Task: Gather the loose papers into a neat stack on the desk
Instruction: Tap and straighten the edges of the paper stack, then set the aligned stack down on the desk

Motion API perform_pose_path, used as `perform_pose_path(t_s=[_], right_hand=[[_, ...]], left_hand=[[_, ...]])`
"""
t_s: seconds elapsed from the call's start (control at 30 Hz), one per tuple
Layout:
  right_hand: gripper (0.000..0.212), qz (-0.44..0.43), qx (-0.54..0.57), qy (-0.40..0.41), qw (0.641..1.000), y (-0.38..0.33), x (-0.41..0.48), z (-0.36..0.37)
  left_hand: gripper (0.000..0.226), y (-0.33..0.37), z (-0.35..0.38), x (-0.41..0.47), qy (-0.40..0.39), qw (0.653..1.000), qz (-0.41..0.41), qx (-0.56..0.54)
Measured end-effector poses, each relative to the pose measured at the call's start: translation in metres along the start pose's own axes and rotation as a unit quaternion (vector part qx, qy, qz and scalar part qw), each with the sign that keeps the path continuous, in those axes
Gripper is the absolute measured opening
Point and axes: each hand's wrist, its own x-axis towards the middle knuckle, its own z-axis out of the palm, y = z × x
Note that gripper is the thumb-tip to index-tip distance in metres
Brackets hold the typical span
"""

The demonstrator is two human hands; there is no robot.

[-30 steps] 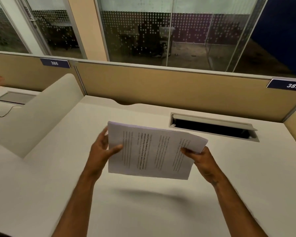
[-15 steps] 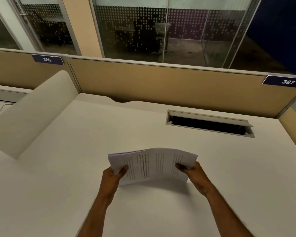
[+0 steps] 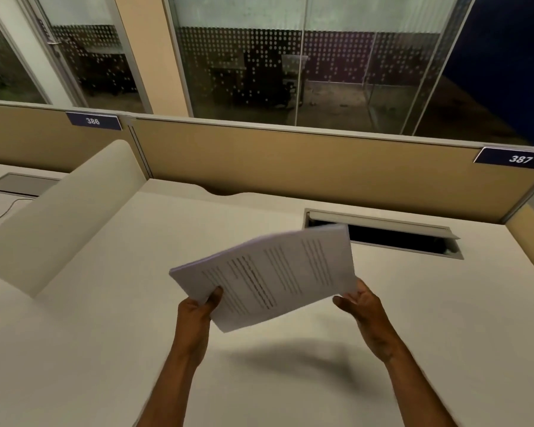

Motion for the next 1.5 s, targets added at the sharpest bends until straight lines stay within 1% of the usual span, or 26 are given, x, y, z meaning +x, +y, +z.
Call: perform_pose_path(t_s=[0.03, 0.07, 0.1, 0.13, 0.17, 0.2, 0.23, 0.27, 0.33, 0.4, 0.43, 0.5, 0.53, 0.6, 0.67, 0.73, 0.77, 0.83, 0.9, 0.93, 0.97, 1.1, 1.23, 1.37, 1.43, 1.5], right_hand=[[0.109, 0.008, 0.028, 0.001, 1.000, 0.000, -0.001, 0.001], [0.128, 0.015, 0.052, -0.011, 0.998, -0.001, -0.003, 0.005], [0.136, 0.016, 0.078, -0.036, 0.996, -0.003, -0.003, 0.012], [0.132, 0.011, 0.103, -0.061, 0.993, -0.006, -0.003, 0.021], [0.118, -0.002, 0.131, -0.081, 0.988, -0.011, -0.002, 0.031], [0.097, -0.022, 0.162, -0.093, 0.982, -0.019, -0.001, 0.040], [0.076, -0.044, 0.198, -0.096, 0.975, -0.028, 0.000, 0.050], [0.061, -0.060, 0.235, -0.089, 0.966, -0.037, 0.001, 0.058], [0.044, -0.068, 0.290, -0.051, 0.953, -0.052, 0.002, 0.069], [0.034, -0.072, 0.282, -0.004, 0.957, -0.061, 0.002, 0.074], [0.029, -0.075, 0.254, 0.013, 0.964, -0.062, 0.002, 0.075], [0.022, -0.086, 0.178, 0.044, 0.979, -0.062, 0.002, 0.074], [0.020, -0.090, 0.141, 0.054, 0.984, -0.061, 0.002, 0.072], [0.017, -0.093, 0.084, 0.063, 0.990, -0.058, 0.003, 0.069], [0.018, -0.090, 0.052, 0.058, 0.993, -0.054, 0.004, 0.069], [0.019, -0.079, 0.036, 0.052, 0.995, -0.051, 0.004, 0.072], [0.018, -0.073, 0.031, 0.051, 0.996, -0.049, 0.004, 0.073], [0.017, -0.067, 0.028, 0.047, 0.996, -0.045, 0.005, 0.075], [0.016, -0.064, 0.028, 0.040, 0.997, -0.043, 0.006, 0.077], [0.016, -0.062, 0.026, 0.037, 0.997, -0.041, 0.007, 0.077], [0.017, -0.059, 0.023, 0.034, 0.997, -0.038, 0.009, 0.077], [0.016, -0.031, 0.007, 0.025, 0.999, -0.018, 0.014, 0.079], [0.016, 0.003, -0.010, 0.026, 1.000, 0.015, 0.021, 0.083], [0.021, 0.039, -0.017, 0.032, 0.999, 0.055, 0.026, 0.085], [0.027, 0.050, -0.036, 0.035, 0.997, 0.073, 0.029, 0.088], [0.027, 0.063, -0.044, 0.055, 0.996, 0.082, 0.036, 0.091]], left_hand=[[0.016, 0.006, 0.005, 0.001, 0.003, 0.999, 0.008, -0.032], [0.020, 0.011, 0.011, 0.000, 0.001, 0.998, 0.013, -0.065], [0.024, 0.013, 0.017, 0.000, -0.004, 0.996, 0.018, -0.092], [0.026, 0.015, 0.024, -0.002, -0.007, 0.993, 0.016, -0.118], [0.026, 0.015, 0.030, -0.003, -0.012, 0.990, 0.014, -0.140], [0.025, 0.014, 0.036, -0.006, -0.012, 0.986, 0.007, -0.164], [0.025, 0.012, 0.042, -0.008, -0.012, 0.983, -0.002, -0.182], [0.026, 0.009, 0.047, -0.011, -0.011, 0.980, -0.014, -0.200], [0.029, 0.001, 0.054, -0.017, -0.011, 0.972, -0.039, -0.231], [0.035, -0.010, 0.052, -0.021, -0.004, 0.967, -0.073, -0.244], [0.045, -0.012, 0.047, -0.021, 0.007, 0.969, -0.091, -0.230], [0.072, -0.012, 0.027, -0.014, 0.041, 0.979, -0.110, -0.167], [0.081, -0.008, 0.015, -0.008, 0.067, 0.986, -0.098, -0.119], [0.085, 0.008, -0.003, 0.004, 0.094, 0.995, -0.035, -0.009], [0.092, 0.025, -0.006, 0.011, 0.048, 0.994, 0.037, 0.093], [0.099, 0.033, 0.006, 0.012, -0.019, 0.986, 0.071, 0.151], [0.096, 0.033, 0.014, 0.011, -0.042, 0.983, 0.077, 0.161], [0.074, 0.029, 0.024, 0.011, -0.058, 0.983, 0.084, 0.155], [0.040, 0.020, 0.030, 0.013, -0.041, 0.988, 0.081, 0.128], [0.029, 0.016, 0.032, 0.013, -0.028, 0.990, 0.075, 0.120], [0.025, 0.010, 0.033, 0.012, -0.017, 0.990, 0.070, 0.118], [0.028, -0.020, 0.030, 0.007, 0.006, 0.993, 0.030, 0.116], [0.023, -0.054, 0.021, 0.009, 0.026, 0.991, -0.009, 0.131], [0.020, -0.088, 0.013, 0.012, 0.036, 0.983, -0.045, 0.176], [0.020, -0.097, 0.010, 0.015, 0.037, 0.977, -0.058, 0.202], [0.022, -0.098, 0.010, 0.025, 0.037, 0.972, -0.065, 0.222]])
